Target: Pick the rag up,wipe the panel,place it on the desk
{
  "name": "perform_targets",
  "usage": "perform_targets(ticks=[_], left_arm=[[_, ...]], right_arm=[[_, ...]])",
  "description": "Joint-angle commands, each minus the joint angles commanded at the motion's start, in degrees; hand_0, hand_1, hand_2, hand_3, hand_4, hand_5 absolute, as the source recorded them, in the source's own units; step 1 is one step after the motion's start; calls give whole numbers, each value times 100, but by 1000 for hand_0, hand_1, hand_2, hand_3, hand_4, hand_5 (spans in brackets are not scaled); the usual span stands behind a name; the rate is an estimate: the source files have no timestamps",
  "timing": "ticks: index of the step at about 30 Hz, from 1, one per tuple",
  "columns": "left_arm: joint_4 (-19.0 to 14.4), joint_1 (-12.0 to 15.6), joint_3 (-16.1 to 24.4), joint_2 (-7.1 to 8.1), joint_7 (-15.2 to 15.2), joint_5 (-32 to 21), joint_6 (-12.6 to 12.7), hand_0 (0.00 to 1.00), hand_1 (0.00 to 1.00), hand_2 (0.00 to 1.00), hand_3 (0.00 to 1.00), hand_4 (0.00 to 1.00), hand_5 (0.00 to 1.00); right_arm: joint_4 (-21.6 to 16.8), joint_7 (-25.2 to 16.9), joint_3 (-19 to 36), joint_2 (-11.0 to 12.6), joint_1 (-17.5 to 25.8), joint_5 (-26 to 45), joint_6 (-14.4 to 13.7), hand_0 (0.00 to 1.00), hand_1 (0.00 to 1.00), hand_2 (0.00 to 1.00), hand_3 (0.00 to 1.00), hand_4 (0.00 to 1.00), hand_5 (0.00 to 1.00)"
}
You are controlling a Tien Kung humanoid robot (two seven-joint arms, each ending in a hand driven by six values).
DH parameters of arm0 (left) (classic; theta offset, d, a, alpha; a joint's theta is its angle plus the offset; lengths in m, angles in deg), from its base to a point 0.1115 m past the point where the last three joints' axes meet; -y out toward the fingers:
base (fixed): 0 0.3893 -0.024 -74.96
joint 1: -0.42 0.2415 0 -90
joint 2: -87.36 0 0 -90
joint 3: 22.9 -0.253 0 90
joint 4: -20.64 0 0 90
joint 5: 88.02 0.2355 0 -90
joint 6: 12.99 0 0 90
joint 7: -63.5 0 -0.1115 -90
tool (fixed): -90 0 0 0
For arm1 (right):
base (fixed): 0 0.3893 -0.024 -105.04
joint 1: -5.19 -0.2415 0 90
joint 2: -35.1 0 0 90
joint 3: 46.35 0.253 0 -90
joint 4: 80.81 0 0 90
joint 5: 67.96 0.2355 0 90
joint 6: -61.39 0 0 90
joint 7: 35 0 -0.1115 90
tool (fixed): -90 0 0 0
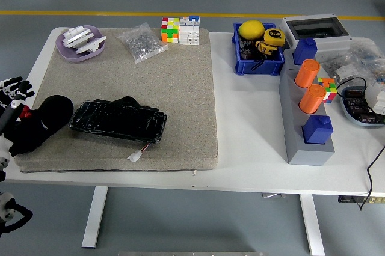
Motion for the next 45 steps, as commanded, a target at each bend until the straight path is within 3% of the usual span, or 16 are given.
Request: perform_targets(ticks=[9, 16, 25, 36, 42, 45], left_arm=[[28, 191, 111, 19, 6, 62, 4, 576, 638, 593, 568, 721, 249], [-31, 307, 165, 45, 31, 97, 3, 576, 641, 594, 569, 722, 245], [-56, 207, 147, -50, 28, 156, 31, 580, 646, 596, 570, 726, 246], [-196, -67, -72, 116, 97, 206, 49, 580, 649, 596, 569, 729, 246], [-151, -132, -74, 123, 87, 195, 41, 582, 651, 595, 570, 730, 247], [-95, -210, -115, 144, 85, 197, 38, 582, 651, 595, 570, 730, 247]], right_arm=[[0, 45, -256, -14, 87, 59, -33, 517, 570, 657, 559, 959, 414], [0, -16, 23, -14, 85, -244, 26, 520, 570, 657, 560, 959, 414], [0, 120, 214, -10, 68, -178, -140, 517, 571, 657, 560, 958, 414], [0, 25, -45, -45, -152, 239, -109, 518, 573, 657, 560, 958, 413], [0, 107, 142, -16, -217, -229, -176, 518, 572, 656, 559, 956, 413], [0, 112, 7, -29, -206, -106, -182, 518, 572, 656, 559, 956, 413]])
